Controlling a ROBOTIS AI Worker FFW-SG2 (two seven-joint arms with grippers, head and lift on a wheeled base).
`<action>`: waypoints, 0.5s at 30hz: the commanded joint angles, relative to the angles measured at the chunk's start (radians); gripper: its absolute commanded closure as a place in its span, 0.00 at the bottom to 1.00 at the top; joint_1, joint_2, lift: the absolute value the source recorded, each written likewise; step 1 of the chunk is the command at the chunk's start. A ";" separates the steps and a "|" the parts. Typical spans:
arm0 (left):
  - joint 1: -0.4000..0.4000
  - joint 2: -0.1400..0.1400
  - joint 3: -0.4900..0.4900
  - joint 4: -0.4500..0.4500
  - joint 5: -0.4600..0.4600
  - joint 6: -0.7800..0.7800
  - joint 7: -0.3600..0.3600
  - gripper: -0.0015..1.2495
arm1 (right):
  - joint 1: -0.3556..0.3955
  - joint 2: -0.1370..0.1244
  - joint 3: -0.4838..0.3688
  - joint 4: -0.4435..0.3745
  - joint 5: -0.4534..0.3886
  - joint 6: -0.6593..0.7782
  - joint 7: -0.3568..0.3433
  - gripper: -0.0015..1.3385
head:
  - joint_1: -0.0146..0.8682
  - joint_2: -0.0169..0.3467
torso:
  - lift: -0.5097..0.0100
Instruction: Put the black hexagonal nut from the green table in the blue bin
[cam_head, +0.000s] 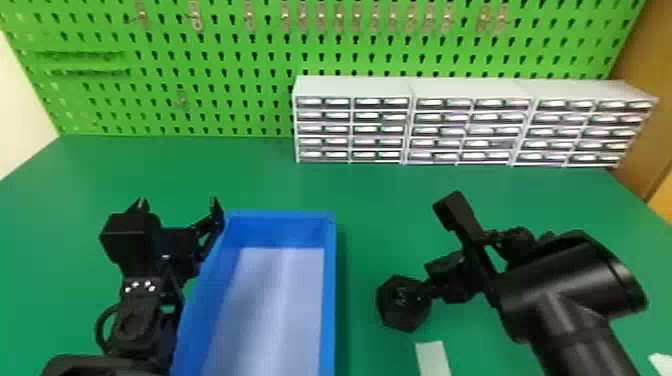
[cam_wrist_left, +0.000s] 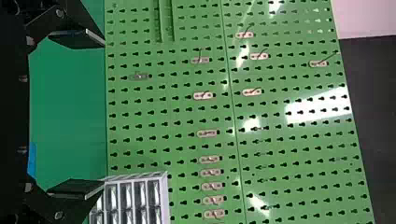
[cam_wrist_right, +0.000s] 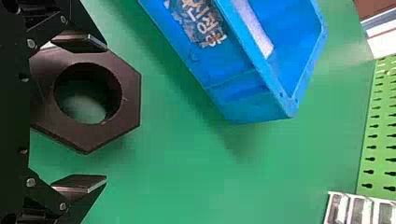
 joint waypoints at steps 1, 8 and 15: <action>0.000 0.000 0.002 0.000 0.000 -0.002 0.001 0.17 | -0.017 0.001 0.016 0.009 0.033 0.015 0.018 0.22 | 0.76 0.20 | 0.80; -0.001 0.000 0.001 0.001 -0.002 -0.002 0.000 0.17 | -0.037 0.005 0.029 0.029 0.062 0.026 0.041 0.21 | 0.76 0.20 | 0.80; -0.001 0.000 0.002 0.001 -0.002 -0.005 0.000 0.17 | -0.063 0.008 0.043 0.064 0.076 0.029 0.047 0.21 | 0.76 0.20 | 0.80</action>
